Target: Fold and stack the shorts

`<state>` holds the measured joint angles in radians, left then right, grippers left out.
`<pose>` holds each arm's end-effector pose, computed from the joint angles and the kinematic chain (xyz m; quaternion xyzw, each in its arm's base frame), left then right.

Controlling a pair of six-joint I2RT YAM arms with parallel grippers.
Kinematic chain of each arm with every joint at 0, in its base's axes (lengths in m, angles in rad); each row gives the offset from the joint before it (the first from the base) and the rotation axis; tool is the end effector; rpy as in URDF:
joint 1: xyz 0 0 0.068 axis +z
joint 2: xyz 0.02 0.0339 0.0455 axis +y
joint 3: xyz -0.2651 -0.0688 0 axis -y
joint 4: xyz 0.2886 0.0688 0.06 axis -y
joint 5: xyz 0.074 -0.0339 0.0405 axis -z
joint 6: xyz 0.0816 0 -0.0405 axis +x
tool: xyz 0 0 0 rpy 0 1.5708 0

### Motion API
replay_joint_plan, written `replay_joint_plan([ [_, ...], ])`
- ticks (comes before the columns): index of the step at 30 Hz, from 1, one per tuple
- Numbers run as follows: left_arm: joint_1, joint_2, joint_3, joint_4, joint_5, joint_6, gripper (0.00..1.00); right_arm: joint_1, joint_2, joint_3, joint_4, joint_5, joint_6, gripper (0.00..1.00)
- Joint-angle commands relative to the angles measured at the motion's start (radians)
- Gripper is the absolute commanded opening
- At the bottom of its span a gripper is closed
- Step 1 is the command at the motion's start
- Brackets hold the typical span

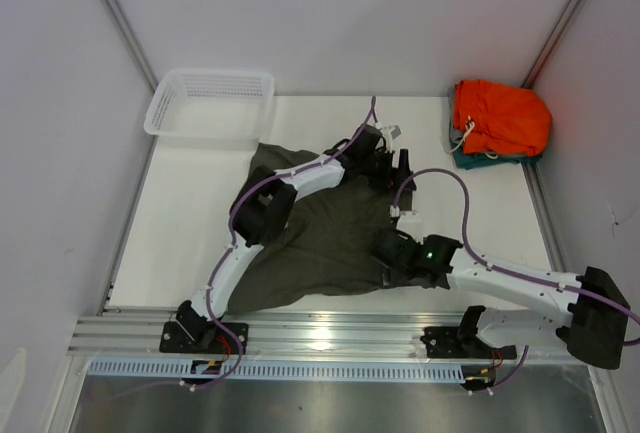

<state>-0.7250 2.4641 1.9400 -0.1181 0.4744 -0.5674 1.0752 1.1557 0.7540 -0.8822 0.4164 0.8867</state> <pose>0.4422 -0.4416 0.0994 0.1733 0.8581 -0.4298 0.2210 0.1452 0.1992 0.1559 -0.0617 0.9668 0.0024 0.2478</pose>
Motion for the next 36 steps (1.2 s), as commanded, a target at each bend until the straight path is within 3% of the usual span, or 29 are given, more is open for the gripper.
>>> replay_joint_plan([
  [1,0.033,-0.08,0.016,-0.068,0.001,0.002,0.99,-0.05,-0.051,0.071,0.031,-0.002,-0.075,0.6],
  [6,0.075,-0.184,-0.019,-0.057,0.015,0.0,0.99,-0.197,-0.131,0.036,0.193,-0.094,-0.16,0.56],
  [11,0.136,-0.388,-0.171,-0.026,-0.003,0.029,0.99,-0.389,-0.142,-0.035,0.389,-0.26,-0.241,0.53],
  [17,0.186,-0.589,-0.307,-0.064,-0.032,0.093,0.99,-0.543,0.031,0.002,0.552,-0.352,-0.295,0.47],
  [23,0.208,-0.775,-0.571,-0.112,-0.233,0.159,0.99,-0.656,0.265,0.079,0.721,-0.442,-0.298,0.37],
  [27,0.245,-0.927,-0.794,-0.022,-0.368,0.15,0.99,-0.695,0.377,0.174,0.782,-0.432,-0.302,0.34],
  [31,0.3,-0.961,-0.95,0.017,-0.398,0.152,0.99,-0.727,0.516,0.28,0.761,-0.468,-0.316,0.34],
  [36,0.345,-0.976,-1.048,0.054,-0.439,0.162,0.99,-0.782,0.625,0.262,0.79,-0.533,-0.304,0.34],
])
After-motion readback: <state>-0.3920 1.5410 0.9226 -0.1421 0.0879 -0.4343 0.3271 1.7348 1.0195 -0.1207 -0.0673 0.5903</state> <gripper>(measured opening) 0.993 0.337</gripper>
